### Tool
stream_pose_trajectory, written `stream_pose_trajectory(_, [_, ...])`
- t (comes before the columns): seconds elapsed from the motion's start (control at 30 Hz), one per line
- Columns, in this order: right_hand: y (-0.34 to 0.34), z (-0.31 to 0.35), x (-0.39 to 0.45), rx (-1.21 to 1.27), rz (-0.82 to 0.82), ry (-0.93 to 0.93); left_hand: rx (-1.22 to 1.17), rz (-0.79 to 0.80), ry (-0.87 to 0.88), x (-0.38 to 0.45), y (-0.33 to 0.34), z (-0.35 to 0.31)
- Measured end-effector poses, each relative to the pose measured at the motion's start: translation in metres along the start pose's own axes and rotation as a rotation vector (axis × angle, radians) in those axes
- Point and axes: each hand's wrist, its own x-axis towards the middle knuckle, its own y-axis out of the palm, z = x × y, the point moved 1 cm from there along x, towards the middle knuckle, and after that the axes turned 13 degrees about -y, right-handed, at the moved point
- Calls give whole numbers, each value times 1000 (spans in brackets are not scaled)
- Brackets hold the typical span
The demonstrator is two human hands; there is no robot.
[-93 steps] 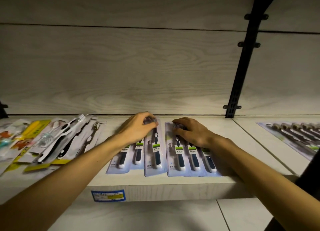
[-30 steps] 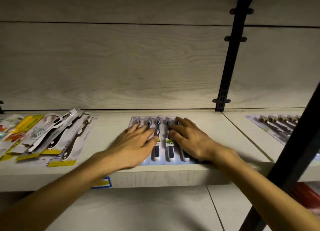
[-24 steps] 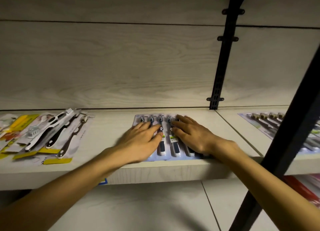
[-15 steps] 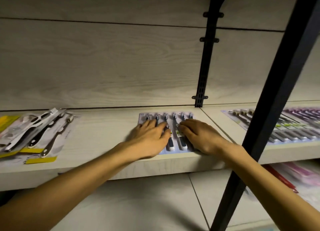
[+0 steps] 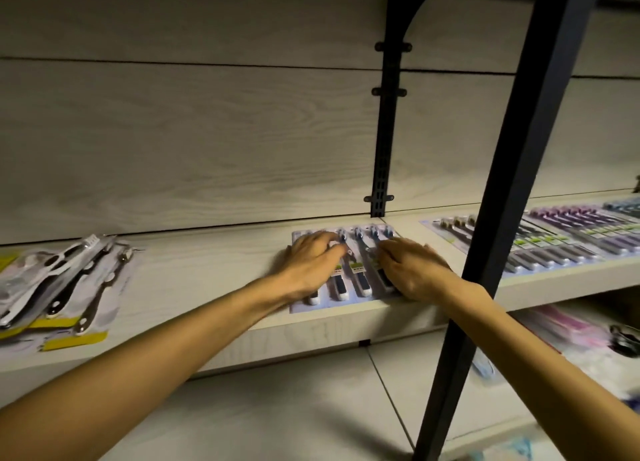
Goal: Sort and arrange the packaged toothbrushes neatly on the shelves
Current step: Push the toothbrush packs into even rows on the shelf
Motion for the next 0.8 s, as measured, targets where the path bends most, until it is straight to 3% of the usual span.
stream_pose_trajectory(0.07, [-2,12,5,-55,-95,-21,26,-56,59,0,-14,12])
stream_pose_trajectory(0.2, [1,64,28,97,-218,-169,221,-128,60,-6,-61,52])
stream_pose_trajectory(0.3, [18,109,55,121,-165,-294,441,-151,8,-18,-105,91])
stream_pose_trajectory(0.47, [46,186,96,188,-50,-393,570,-266,-101,-45,-180,156])
stream_pose_trajectory(0.67, [69,269,131,316,-36,-433,514,-360,-240,-74,-244,229])
stream_pose_trajectory(0.8, [78,314,144,429,-54,-390,513,-294,-295,-88,-251,259])
